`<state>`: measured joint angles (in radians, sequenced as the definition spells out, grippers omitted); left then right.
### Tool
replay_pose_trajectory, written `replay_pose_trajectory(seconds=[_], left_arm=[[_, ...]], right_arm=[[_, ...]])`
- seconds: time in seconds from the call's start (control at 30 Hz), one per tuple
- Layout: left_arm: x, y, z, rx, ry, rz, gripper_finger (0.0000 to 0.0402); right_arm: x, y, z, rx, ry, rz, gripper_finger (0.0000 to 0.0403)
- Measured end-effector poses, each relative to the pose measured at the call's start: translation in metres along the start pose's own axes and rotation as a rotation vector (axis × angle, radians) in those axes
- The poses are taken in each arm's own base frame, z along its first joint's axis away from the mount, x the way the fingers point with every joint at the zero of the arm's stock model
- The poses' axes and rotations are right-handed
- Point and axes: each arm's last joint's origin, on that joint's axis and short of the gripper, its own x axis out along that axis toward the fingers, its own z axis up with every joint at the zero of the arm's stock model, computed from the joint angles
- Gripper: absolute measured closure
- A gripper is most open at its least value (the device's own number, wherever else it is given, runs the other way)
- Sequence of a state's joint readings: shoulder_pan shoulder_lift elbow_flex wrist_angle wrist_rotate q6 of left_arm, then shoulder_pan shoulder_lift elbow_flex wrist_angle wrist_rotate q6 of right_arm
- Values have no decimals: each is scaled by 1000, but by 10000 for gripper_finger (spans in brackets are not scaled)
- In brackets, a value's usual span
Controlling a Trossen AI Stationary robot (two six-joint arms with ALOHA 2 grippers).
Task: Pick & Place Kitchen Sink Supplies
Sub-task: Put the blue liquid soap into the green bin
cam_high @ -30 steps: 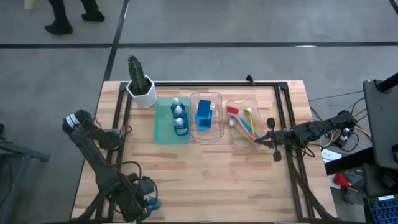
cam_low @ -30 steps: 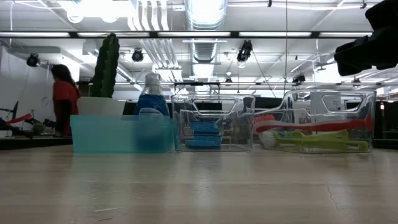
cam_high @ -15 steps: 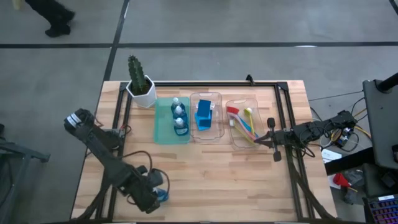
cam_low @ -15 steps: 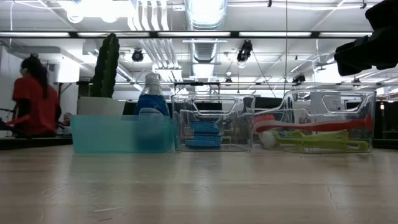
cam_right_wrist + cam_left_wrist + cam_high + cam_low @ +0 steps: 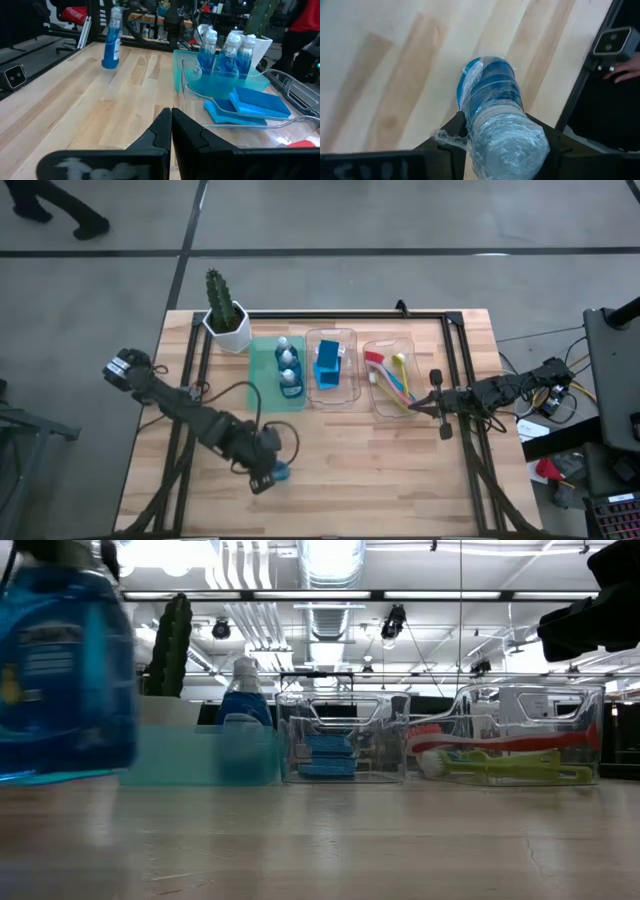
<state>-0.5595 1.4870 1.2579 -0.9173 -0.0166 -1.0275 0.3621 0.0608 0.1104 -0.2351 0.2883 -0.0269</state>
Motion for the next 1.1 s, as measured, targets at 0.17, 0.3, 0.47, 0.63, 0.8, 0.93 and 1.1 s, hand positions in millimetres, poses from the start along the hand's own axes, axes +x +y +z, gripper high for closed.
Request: replay_pose_trajectory(seconds=[0.17,0.3,0.47,0.63,0.8,0.93,1.1], left_arm=[[-10,16,20,34,-33,-11,249],[-23,28,37,70,-57,-13,248],[-50,41,57,136,-92,-13,249],[-81,54,72,191,-127,68,249],[-104,65,84,251,-221,201,249],[-110,74,93,273,-270,285,249],[-105,86,99,275,-250,315,248]], right_arm=[[0,0,0,0,-1,-1,394],[0,0,0,0,0,0,394],[0,0,0,0,-1,-1,394],[0,0,0,0,0,-1,394],[0,0,0,-1,0,-1,394],[0,0,0,0,0,0,394],[0,0,0,-1,0,0,394]])
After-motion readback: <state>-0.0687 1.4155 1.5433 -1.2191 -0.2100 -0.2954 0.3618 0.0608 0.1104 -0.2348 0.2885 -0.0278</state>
